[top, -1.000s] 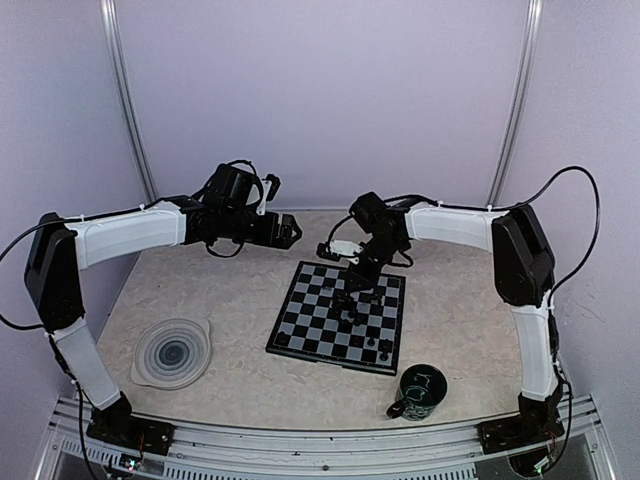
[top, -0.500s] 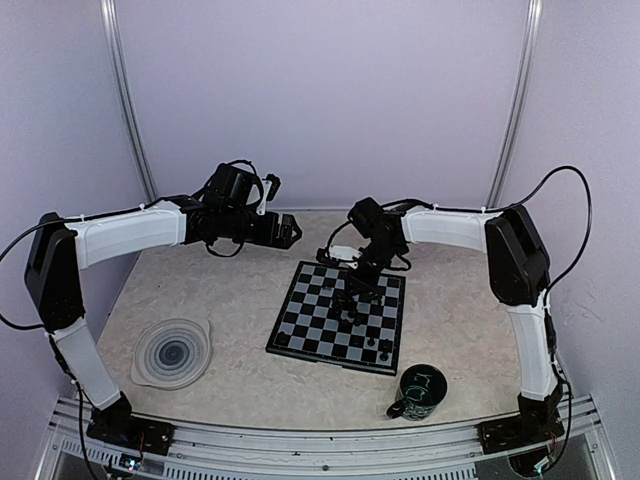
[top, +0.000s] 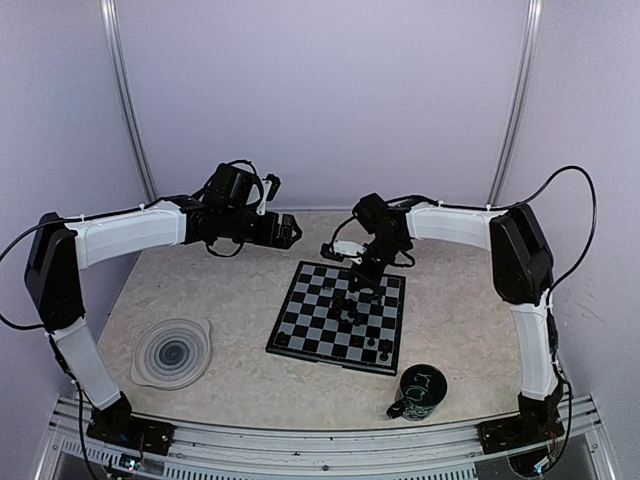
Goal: Set up the chess pieces on the board
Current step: Pick up the pawn from the chessboard, then place the pawn at d7.
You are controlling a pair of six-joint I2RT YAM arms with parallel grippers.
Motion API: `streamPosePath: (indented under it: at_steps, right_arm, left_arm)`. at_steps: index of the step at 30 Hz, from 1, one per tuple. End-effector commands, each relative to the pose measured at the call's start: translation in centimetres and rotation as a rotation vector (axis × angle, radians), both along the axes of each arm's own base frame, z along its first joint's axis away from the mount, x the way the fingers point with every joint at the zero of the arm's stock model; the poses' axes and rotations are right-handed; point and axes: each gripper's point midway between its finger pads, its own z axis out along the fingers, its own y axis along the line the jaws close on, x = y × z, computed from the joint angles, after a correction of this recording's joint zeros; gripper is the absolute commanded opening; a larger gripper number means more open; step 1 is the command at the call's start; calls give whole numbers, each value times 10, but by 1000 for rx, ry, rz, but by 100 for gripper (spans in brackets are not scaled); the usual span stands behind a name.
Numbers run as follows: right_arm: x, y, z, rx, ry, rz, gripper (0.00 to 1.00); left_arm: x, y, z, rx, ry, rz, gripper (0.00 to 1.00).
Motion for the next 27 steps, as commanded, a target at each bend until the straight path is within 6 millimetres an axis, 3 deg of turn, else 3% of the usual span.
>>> streamPosePath:
  at_steps: [1, 6, 10, 14, 17, 23, 27]
  right_arm:
    - [-6, -6, 48, 59, -60, 11, 4]
    - [-30, -8, 61, 98, -39, 54, 5]
    - [-70, 2, 66, 160, 23, 163, 6]
    - [-117, 12, 51, 130, 68, 288, 6]
    - [-140, 18, 38, 86, 71, 349, 6]
    - [-154, 28, 20, 45, 100, 378, 7]
    - [-150, 30, 13, 18, 95, 365, 7]
  left_arm:
    - [5, -3, 9, -13, -13, -8, 99]
    - [8, 1, 8, -8, -13, 11, 99]
    - [8, 2, 10, -12, -14, 12, 99]
    - [8, 2, 10, -14, -14, 11, 99]
    - [8, 2, 9, -16, -10, 10, 99]
    - [8, 1, 9, -16, -9, 8, 99]
    - [7, 1, 10, -18, -11, 6, 99]
